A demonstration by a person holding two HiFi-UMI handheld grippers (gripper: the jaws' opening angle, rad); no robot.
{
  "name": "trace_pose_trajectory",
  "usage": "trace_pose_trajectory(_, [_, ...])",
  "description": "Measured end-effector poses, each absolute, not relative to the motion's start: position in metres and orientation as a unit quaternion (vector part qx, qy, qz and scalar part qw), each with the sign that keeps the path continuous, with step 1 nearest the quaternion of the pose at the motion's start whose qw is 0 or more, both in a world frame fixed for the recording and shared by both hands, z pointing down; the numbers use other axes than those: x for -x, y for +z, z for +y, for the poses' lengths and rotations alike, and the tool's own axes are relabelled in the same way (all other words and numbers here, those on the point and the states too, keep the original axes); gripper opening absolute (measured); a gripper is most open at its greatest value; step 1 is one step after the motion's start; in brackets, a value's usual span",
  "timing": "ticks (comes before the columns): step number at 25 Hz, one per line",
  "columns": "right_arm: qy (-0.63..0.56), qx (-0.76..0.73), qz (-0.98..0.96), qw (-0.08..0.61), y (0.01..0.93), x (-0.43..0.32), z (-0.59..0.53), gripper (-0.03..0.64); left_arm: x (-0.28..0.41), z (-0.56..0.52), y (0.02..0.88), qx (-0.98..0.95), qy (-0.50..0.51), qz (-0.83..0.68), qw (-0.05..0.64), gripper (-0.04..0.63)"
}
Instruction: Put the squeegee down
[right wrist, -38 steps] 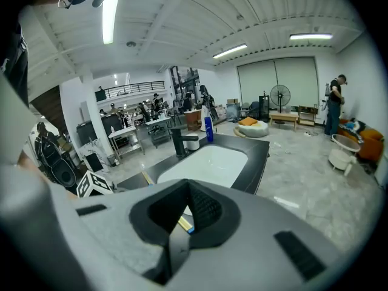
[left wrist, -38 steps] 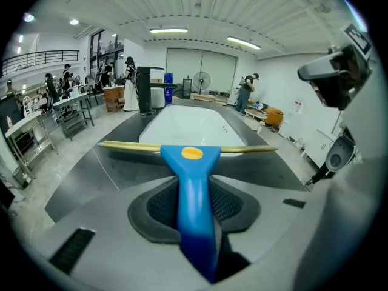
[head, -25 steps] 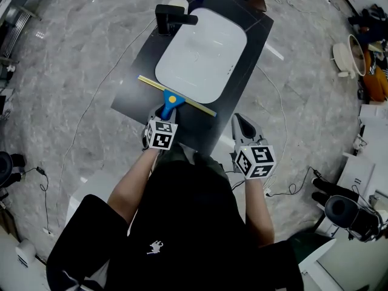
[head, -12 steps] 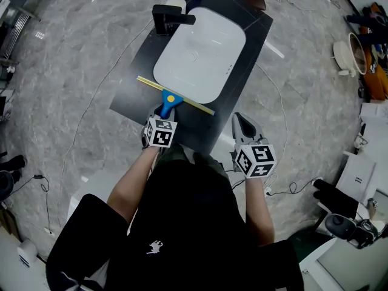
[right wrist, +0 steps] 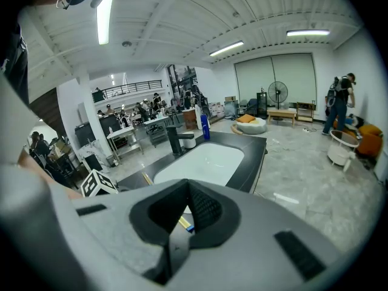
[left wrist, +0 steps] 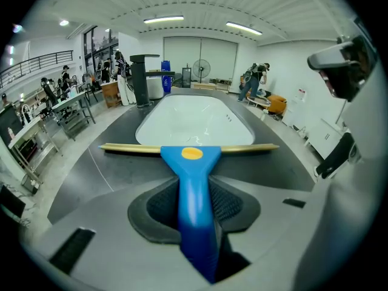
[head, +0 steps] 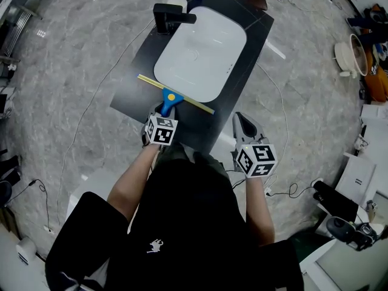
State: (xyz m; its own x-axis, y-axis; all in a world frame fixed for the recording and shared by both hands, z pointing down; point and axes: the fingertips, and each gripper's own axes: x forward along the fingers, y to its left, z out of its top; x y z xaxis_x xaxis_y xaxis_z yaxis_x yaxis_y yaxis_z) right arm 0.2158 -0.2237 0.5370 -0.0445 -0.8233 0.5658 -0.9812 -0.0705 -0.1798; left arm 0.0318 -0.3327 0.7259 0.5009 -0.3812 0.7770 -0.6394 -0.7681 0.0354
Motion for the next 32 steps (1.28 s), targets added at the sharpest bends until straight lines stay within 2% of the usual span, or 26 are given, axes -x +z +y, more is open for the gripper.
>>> trace_pose_trajectory(16, [0.274,-0.668,-0.679,0.134,0.531,-0.215,-0.207,0.002,-0.028,-0.332,0.725,-0.846,0.402,-0.308,0.166,0.147])
trace_pose_trajectory(20, [0.272,-0.666,-0.682,0.130,0.531,-0.218,-0.203,0.002,-0.024,-0.337,0.726,-0.846,0.399,-0.312,0.170,0.192])
trace_pose_trajectory(24, [0.271,-0.663,-0.685,0.128,0.531,-0.220,-0.201,0.002,-0.021,-0.343,0.722,-0.849,0.393,-0.309,0.169,0.266])
trace_pose_trajectory(32, [0.266,-0.643,-0.708,0.121,0.526,-0.218,-0.200,0.002,-0.016,-0.327,0.696,-0.856,0.379,-0.316,0.157,0.314])
